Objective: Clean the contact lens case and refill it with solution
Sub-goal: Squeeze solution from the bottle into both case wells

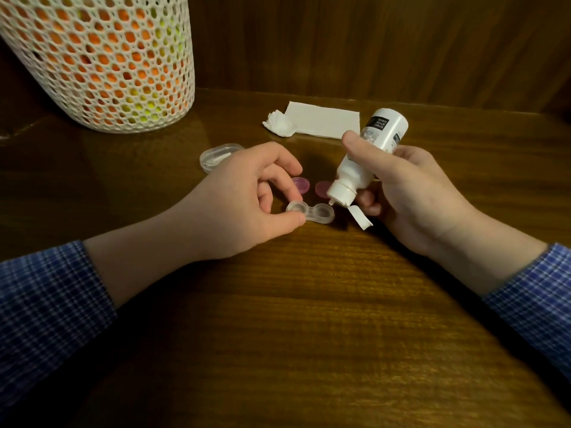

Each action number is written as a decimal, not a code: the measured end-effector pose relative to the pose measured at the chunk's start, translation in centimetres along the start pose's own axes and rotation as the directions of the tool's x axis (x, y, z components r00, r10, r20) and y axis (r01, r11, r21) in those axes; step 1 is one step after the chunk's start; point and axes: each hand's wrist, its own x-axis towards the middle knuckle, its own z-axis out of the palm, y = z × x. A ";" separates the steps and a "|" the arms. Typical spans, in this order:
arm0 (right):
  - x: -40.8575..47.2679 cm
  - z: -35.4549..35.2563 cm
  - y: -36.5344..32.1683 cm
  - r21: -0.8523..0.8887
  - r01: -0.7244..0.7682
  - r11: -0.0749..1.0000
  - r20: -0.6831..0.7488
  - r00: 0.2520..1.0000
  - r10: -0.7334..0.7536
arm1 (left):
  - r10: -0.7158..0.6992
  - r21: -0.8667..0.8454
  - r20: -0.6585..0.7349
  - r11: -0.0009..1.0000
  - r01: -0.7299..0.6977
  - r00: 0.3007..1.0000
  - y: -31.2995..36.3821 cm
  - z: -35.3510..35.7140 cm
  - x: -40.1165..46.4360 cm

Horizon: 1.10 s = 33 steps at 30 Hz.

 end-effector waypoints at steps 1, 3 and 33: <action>0.0 0.1 0.1 -0.002 0.003 1.000 0.002 1.000 -0.003 | 0.005 0.003 -0.003 1.000 -0.005 1.000 0.0 0.0 0.0; 0.0 0.1 0.1 0.004 0.016 1.000 0.010 1.000 -0.016 | 0.011 0.005 -0.007 1.000 -0.011 1.000 0.0 0.0 0.0; 0.0 0.5 0.1 0.021 0.011 1.000 0.036 0.999 -0.012 | 0.008 -0.001 -0.014 1.000 -0.008 1.000 0.0 0.0 0.1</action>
